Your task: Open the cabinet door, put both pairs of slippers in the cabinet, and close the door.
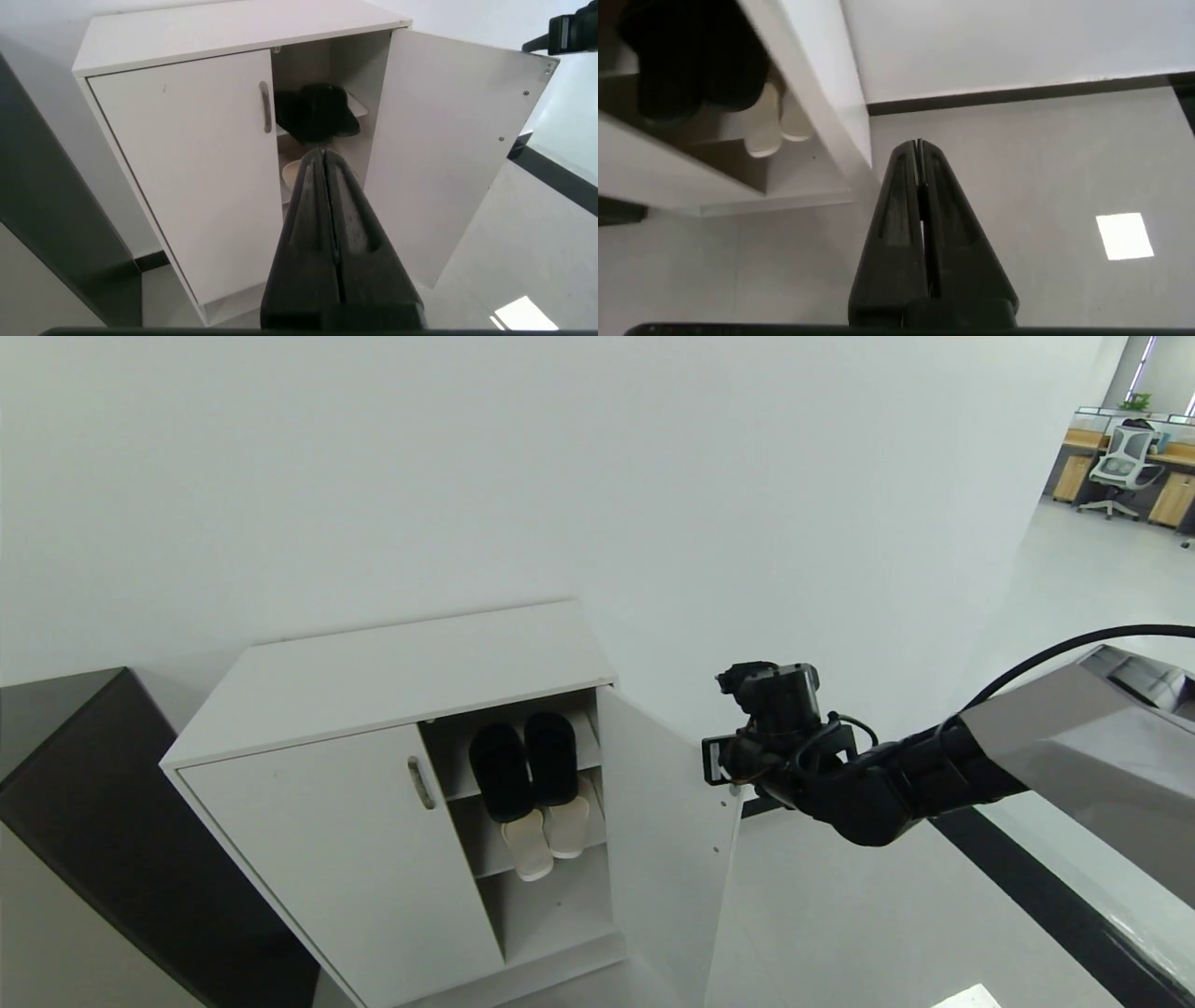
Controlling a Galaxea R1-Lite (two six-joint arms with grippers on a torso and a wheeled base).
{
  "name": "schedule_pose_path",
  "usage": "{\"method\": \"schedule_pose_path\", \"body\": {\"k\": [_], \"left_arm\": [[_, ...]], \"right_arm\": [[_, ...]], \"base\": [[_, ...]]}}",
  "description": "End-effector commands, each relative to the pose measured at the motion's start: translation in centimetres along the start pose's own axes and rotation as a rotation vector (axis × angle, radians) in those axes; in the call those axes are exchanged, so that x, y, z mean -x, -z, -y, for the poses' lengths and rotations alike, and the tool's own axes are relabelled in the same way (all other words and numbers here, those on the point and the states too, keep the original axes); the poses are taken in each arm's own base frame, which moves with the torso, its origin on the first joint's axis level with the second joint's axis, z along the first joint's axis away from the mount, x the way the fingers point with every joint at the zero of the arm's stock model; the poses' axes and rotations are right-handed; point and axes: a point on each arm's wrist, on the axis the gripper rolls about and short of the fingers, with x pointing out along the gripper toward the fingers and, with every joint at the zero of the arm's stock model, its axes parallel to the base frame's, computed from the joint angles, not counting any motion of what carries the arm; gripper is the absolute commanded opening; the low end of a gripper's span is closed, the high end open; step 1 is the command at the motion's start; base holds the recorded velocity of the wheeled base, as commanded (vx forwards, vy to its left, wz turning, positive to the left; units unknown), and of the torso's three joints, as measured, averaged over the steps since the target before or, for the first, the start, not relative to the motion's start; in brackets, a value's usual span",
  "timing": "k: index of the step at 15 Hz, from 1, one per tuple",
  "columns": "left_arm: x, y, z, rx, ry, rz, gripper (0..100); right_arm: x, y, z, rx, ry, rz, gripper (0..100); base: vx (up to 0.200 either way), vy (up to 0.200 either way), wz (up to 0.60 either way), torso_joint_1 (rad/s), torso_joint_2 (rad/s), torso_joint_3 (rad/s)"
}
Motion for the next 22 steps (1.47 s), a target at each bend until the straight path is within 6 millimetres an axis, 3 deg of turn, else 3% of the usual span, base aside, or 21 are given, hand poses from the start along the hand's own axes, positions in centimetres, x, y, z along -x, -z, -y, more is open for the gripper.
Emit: {"method": "schedule_pose_path", "body": {"k": [1,6,9,14,18,22], "left_arm": [[0.0,0.0,0.0,0.0,-0.001,-0.001,0],[0.0,0.0,0.0,0.0,0.0,0.0,0],[0.0,0.0,0.0,0.0,0.0,0.0,0],[0.0,0.0,0.0,0.0,-0.001,0.0,0],[0.0,0.0,0.0,0.0,0.0,0.0,0],[0.0,0.0,0.0,0.0,0.0,-0.001,0]], "right_arm": [[2.3,0.0,-2.0,0.031,-0.056,0.017,0],[5.3,1.5,-6.2,0.099,-0.169,0.03,0],[4.7,1.1,-4.9,0.086,-0.137,0.034,0],[2.2,2.2,-2.2,0.072,-0.059,-0.012,0],[1.9,3.3,-2.8,0.086,-0.074,-0.034,0],[3.3,3.3,-4.9,0.098,-0.134,-0.028,0]], "base": [[0.0,0.0,0.0,0.0,0.0,0.0],[0.0,0.0,0.0,0.0,0.0,0.0],[0.0,0.0,0.0,0.0,0.0,0.0],[0.0,0.0,0.0,0.0,0.0,0.0],[0.0,0.0,0.0,0.0,0.0,0.0],[0.0,0.0,0.0,0.0,0.0,0.0]]}}
